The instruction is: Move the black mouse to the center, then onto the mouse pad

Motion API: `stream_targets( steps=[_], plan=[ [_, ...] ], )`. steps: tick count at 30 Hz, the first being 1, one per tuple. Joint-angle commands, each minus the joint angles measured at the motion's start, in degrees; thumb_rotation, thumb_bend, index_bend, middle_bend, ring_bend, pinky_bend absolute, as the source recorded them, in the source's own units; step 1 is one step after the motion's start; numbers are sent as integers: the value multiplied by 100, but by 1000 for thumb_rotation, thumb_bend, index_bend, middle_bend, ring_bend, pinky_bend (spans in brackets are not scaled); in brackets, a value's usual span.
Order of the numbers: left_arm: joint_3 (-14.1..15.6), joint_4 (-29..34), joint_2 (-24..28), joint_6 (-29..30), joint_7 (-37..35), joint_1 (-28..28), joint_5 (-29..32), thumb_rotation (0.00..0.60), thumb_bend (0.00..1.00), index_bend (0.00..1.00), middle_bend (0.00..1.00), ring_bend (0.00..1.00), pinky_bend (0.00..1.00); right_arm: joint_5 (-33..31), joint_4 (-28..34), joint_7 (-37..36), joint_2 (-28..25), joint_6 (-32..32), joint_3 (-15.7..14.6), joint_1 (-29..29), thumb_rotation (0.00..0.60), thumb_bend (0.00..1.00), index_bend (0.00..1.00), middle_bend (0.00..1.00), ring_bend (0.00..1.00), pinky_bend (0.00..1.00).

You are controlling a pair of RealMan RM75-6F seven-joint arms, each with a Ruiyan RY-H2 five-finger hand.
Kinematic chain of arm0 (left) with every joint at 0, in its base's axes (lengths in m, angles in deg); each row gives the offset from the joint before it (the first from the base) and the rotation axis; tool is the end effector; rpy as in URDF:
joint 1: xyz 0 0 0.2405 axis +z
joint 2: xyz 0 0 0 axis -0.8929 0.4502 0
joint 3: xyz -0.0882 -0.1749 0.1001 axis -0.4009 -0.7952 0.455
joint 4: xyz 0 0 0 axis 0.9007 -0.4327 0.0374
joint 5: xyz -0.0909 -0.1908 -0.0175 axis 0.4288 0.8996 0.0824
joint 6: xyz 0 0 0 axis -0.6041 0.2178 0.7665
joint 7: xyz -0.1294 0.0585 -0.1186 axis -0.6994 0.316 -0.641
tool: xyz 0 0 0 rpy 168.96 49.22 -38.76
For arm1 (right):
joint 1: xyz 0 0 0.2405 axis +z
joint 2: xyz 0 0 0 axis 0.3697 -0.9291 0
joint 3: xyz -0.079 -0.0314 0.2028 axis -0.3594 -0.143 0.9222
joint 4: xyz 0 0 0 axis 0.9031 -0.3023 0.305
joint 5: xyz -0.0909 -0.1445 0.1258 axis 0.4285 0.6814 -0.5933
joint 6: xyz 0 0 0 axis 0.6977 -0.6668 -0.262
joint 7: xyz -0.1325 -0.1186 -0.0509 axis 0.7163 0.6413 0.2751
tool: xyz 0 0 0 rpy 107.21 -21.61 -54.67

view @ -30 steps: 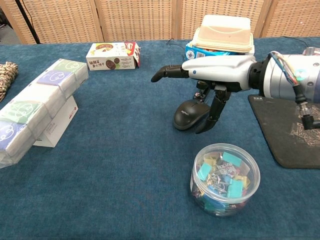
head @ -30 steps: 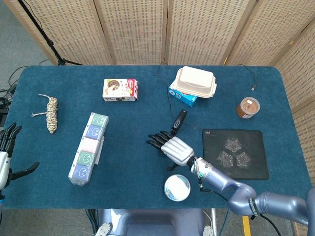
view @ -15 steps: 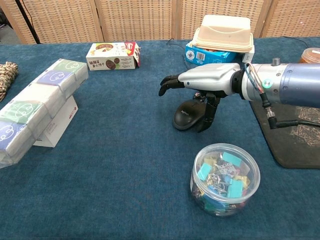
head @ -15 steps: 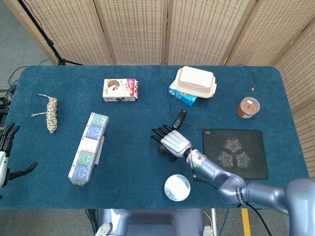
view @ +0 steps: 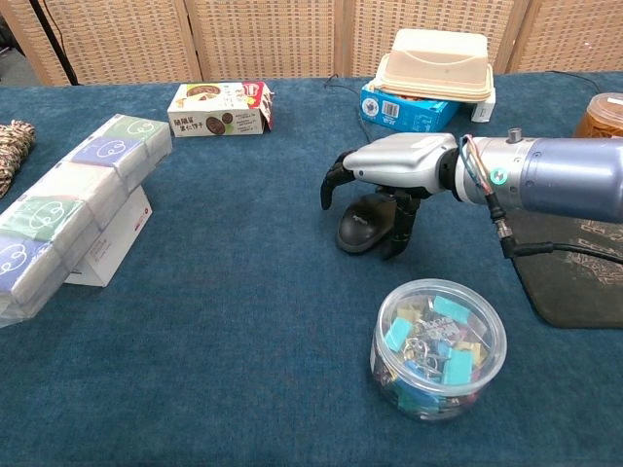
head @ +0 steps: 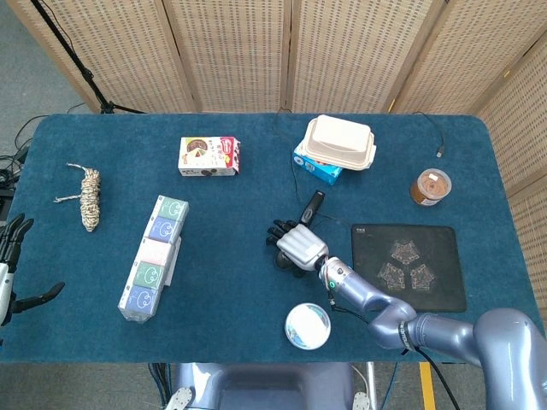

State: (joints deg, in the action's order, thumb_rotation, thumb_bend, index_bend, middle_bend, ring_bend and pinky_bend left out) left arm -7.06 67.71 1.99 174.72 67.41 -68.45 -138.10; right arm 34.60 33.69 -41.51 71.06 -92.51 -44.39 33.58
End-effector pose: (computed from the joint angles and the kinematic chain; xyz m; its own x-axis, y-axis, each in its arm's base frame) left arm -0.2508 0.2250 0.1617 0.1507 -0.0807 0.9853 0.9873 -0.0391 -0.1542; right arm -0.0694 -0.3692 -0.0938 0.6624 -0.2920 0.6899 -0.6587 -0.6657 0.3507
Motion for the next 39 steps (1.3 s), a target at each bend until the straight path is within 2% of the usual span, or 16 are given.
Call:
stream_targets(
  steps=[1, 12, 22, 33, 39],
  plan=[
    [-7, -3, 6, -6, -20, 6, 18, 600, 131, 0, 0, 0, 0, 41, -161, -49, 71, 0, -52, 13, 600, 0, 297, 218, 81, 219],
    [11, -8, 33, -34, -87, 17, -17, 600, 131, 0, 0, 0, 0, 408, -558, -471, 264, -286, -173, -39, 600, 10, 489, 409, 241, 371],
    [33, -14, 41, -73, -109, 14, -51, 600, 131, 0, 0, 0, 0, 863, -565, -742, 171, -703, -308, -101, 600, 93, 535, 450, 275, 409],
    [82, -1, 19, -120, -37, -9, -147, 600, 131, 0, 0, 0, 0, 1406, 248, -683, -567, -1267, -486, -227, 600, 137, 536, 452, 276, 409],
    [124, 13, -16, -180, 63, -38, -205, 600, 131, 0, 0, 0, 0, 1762, 1019, -495, -1422, -1540, -535, -252, 600, 137, 537, 452, 276, 409]
  ],
)
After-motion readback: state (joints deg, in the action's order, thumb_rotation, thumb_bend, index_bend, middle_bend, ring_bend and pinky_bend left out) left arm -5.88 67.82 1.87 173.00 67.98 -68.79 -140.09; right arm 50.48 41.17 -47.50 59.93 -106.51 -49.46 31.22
